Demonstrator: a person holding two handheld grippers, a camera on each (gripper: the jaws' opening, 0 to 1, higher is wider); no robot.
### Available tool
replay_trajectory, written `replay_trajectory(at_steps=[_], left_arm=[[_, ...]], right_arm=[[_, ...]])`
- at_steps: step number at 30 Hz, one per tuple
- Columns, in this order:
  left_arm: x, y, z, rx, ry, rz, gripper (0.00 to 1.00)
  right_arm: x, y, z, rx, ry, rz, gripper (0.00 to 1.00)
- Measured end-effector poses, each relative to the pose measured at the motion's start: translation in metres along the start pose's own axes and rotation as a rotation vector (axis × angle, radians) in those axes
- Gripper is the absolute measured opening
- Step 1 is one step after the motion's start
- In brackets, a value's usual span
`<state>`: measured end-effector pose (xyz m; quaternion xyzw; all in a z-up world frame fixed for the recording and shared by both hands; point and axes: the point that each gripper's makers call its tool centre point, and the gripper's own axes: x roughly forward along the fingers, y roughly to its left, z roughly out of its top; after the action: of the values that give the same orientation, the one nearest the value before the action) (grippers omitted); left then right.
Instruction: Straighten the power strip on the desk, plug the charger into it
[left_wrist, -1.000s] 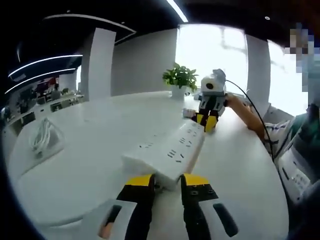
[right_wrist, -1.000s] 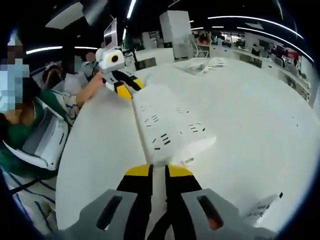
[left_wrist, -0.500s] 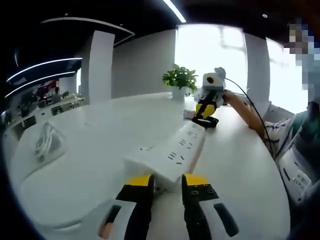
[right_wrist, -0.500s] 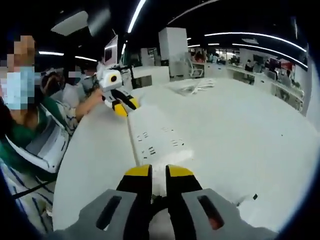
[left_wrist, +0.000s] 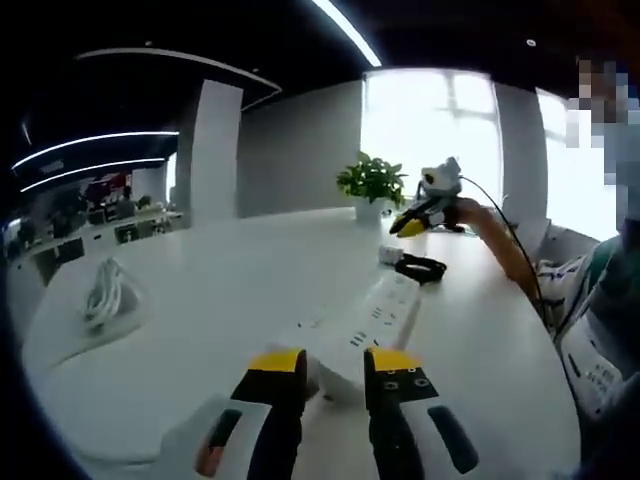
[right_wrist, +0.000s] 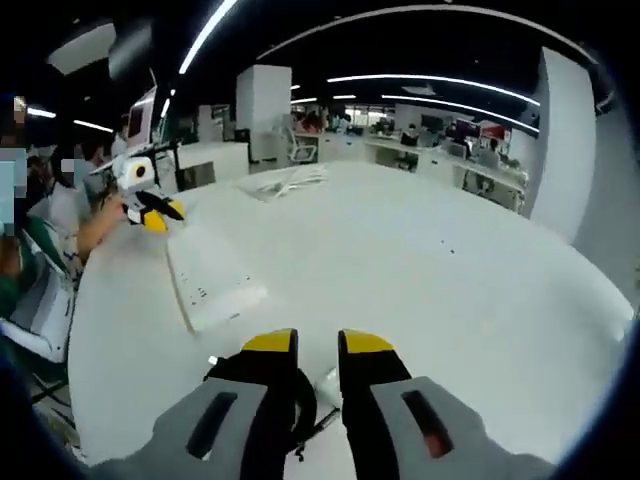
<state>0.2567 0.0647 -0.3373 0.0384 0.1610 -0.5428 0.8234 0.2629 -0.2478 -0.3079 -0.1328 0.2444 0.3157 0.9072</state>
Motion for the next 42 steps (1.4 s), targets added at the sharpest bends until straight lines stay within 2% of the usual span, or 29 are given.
replay_trajectory(at_steps=[2,6,7,9,13,16,21,25,30,33,42], left_arm=[[0.000,-0.001,0.000,-0.002,-0.002,-0.003,0.22],[0.000,-0.001,0.002,0.011,-0.003,0.002,0.22],[0.000,-0.002,0.003,0.010,-0.009,0.000,0.22],[0.000,-0.003,0.004,0.005,-0.016,-0.005,0.22],[0.000,-0.002,0.003,0.006,-0.012,0.002,0.22],[0.000,-0.002,0.003,0.002,-0.013,0.001,0.22],[-0.001,-0.006,0.005,0.007,-0.018,-0.008,0.22],[-0.001,-0.006,0.005,0.009,-0.019,-0.011,0.22],[-0.001,-0.006,0.004,0.004,-0.017,-0.012,0.22],[-0.001,-0.006,0.005,0.002,-0.017,-0.011,0.22],[-0.002,-0.009,0.007,0.001,-0.028,-0.023,0.22]], right_arm=[[-0.007,-0.002,-0.002,0.003,0.018,-0.015,0.15],[-0.017,0.002,-0.015,0.063,0.085,-0.034,0.15],[-0.019,0.005,-0.021,0.056,0.126,-0.032,0.15],[-0.018,0.004,-0.024,0.055,0.139,-0.041,0.15],[-0.015,0.005,-0.038,0.056,0.222,-0.047,0.18],[-0.014,0.007,-0.047,-0.008,0.278,-0.038,0.18],[-0.010,0.016,-0.051,0.012,0.289,-0.012,0.18],[-0.015,0.009,-0.060,0.018,0.338,-0.065,0.20],[-0.009,0.017,-0.067,0.042,0.347,-0.018,0.20],[-0.006,0.017,-0.071,0.047,0.372,-0.030,0.19],[-0.005,0.015,-0.072,0.068,0.373,-0.036,0.18]])
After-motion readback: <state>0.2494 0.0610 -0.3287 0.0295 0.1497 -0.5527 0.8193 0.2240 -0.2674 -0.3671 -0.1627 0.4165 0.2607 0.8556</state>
